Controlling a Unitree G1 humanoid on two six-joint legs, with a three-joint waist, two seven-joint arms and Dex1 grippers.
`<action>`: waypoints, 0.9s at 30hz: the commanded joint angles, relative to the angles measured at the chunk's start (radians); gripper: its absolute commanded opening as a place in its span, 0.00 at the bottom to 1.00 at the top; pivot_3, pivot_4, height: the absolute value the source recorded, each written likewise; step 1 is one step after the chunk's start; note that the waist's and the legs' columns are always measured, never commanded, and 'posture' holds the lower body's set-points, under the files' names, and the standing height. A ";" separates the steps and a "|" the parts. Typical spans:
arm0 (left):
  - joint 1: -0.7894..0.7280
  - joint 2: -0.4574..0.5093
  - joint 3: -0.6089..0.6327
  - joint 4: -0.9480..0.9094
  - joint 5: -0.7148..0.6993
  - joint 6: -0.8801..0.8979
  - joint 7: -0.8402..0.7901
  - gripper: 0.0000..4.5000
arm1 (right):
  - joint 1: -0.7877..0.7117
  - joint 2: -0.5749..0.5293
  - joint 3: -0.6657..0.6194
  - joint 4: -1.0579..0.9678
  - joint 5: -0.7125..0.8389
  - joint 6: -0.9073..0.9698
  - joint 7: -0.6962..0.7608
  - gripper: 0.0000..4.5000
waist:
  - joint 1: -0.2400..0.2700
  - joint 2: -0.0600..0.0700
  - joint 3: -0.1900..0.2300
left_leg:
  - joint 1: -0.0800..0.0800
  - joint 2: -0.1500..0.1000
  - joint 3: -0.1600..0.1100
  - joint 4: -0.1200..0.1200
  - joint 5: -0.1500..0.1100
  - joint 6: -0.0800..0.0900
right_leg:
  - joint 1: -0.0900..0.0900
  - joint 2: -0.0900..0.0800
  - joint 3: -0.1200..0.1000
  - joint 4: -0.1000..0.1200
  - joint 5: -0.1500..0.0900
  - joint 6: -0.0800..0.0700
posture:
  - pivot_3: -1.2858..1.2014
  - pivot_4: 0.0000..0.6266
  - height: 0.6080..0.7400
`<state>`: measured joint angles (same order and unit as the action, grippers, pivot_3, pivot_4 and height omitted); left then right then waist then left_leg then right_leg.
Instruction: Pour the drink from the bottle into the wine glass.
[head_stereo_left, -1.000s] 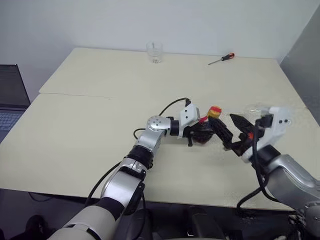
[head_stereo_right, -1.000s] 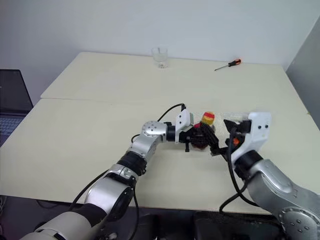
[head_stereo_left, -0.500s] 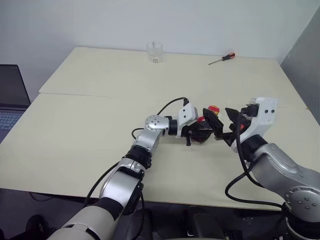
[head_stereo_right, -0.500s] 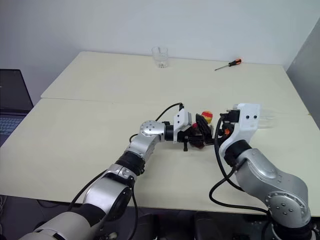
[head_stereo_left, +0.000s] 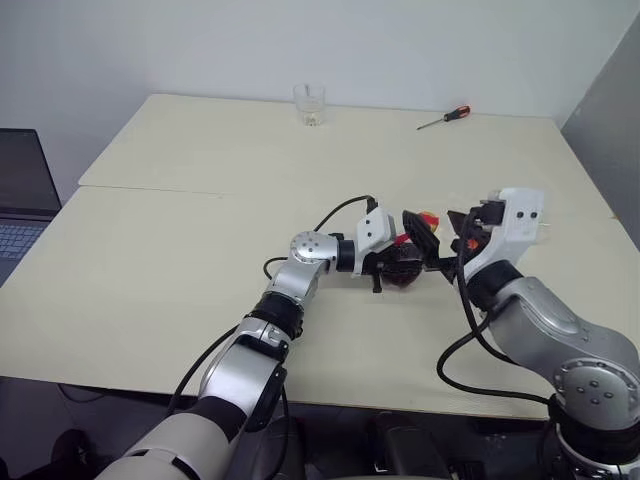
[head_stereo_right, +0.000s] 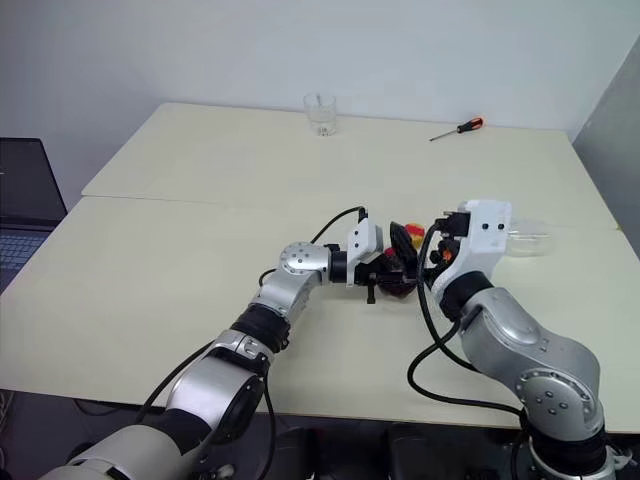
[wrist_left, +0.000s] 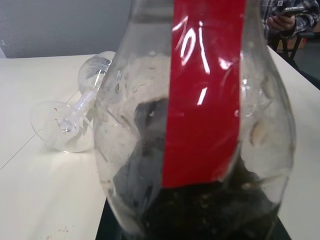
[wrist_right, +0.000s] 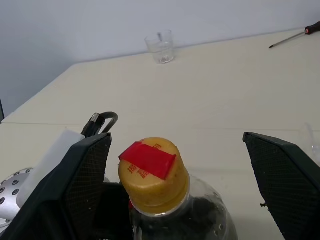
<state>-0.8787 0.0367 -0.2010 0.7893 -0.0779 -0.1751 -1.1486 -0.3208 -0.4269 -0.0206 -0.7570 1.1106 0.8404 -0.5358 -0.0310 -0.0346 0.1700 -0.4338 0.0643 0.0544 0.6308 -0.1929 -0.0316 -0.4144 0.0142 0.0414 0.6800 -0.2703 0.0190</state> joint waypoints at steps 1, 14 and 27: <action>-0.018 -0.006 0.006 -0.047 -0.019 -0.007 -0.001 0.19 | -0.026 0.008 -0.012 -0.005 -0.017 0.004 0.012 1.00 | 0.001 0.000 0.000 | 0.000 0.000 0.000 0.000 0.000 0.000 | 0.000 0.000 0.000 0.000 0.000 0.000 | 0.52 0.24 1.00; -0.021 -0.008 0.008 -0.043 -0.022 -0.009 -0.002 0.19 | -0.042 0.025 -0.032 0.015 -0.046 0.025 0.023 1.00 | 0.001 0.000 0.000 | 0.000 0.000 0.000 0.000 0.000 0.000 | 0.000 0.000 0.000 0.000 0.000 0.000 | 0.52 0.24 1.00; -0.028 0.002 0.012 -0.025 -0.016 -0.018 -0.001 0.19 | 0.020 -0.007 -0.097 -0.034 -0.015 0.042 0.028 1.00 | 0.001 0.000 0.000 | 0.000 0.000 0.000 0.000 0.000 0.000 | 0.000 0.000 0.000 0.000 0.000 0.000 | 0.52 0.24 1.00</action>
<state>-0.8791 0.0410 -0.2011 0.7901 -0.0769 -0.1753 -1.1483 -0.3043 -0.4203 -0.0734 -0.7548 1.0848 0.8866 -0.5043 -0.0300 -0.0346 0.1700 -0.4339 0.0643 0.0547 0.6308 -0.1929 -0.0316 -0.4145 0.0142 0.0414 0.6799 -0.2703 0.0190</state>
